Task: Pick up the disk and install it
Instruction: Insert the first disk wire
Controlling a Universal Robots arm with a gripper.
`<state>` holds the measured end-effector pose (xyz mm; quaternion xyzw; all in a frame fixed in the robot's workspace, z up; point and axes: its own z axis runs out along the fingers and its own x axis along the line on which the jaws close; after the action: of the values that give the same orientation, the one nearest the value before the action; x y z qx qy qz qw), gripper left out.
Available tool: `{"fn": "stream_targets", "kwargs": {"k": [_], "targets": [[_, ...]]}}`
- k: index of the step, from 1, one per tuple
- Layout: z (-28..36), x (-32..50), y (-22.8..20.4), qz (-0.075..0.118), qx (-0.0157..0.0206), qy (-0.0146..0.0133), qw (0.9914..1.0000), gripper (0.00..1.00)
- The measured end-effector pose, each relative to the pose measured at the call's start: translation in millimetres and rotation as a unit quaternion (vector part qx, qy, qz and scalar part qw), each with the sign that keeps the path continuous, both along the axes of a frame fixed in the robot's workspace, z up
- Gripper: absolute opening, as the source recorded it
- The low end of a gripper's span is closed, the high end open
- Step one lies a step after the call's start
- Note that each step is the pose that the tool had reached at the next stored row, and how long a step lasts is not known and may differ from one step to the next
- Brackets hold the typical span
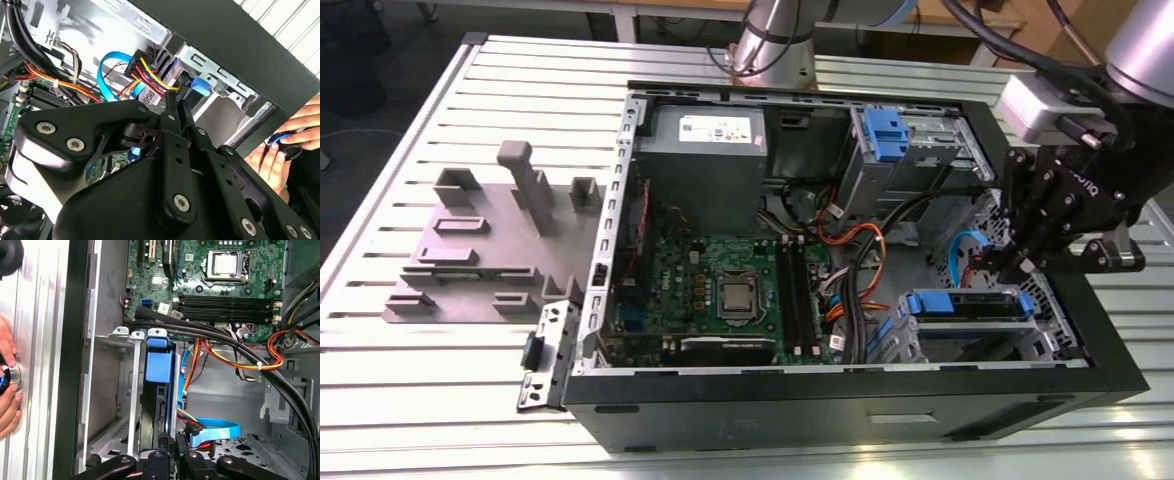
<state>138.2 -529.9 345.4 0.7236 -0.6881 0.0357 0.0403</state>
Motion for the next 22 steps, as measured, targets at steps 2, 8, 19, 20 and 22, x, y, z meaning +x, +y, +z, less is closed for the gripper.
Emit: {"fn": "stream_targets", "kwargs": {"k": [2,8,19,20,22], "targets": [[-1.3,-1.7,-2.8,0.000,0.0008,-0.0032,0.99999,0.17],[-4.2,-8.8,-6.9,0.000,0.0022,-0.0112,0.99994,0.17],[-10.2,-15.9,-7.6,0.000,0.0021,-0.0220,0.99976,0.17],[-10.5,-16.3,-7.7,0.000,0.0021,-0.0223,0.99975,0.17],[-11.4,-16.7,-7.9,0.000,0.0022,-0.0228,0.99974,0.17]]}}
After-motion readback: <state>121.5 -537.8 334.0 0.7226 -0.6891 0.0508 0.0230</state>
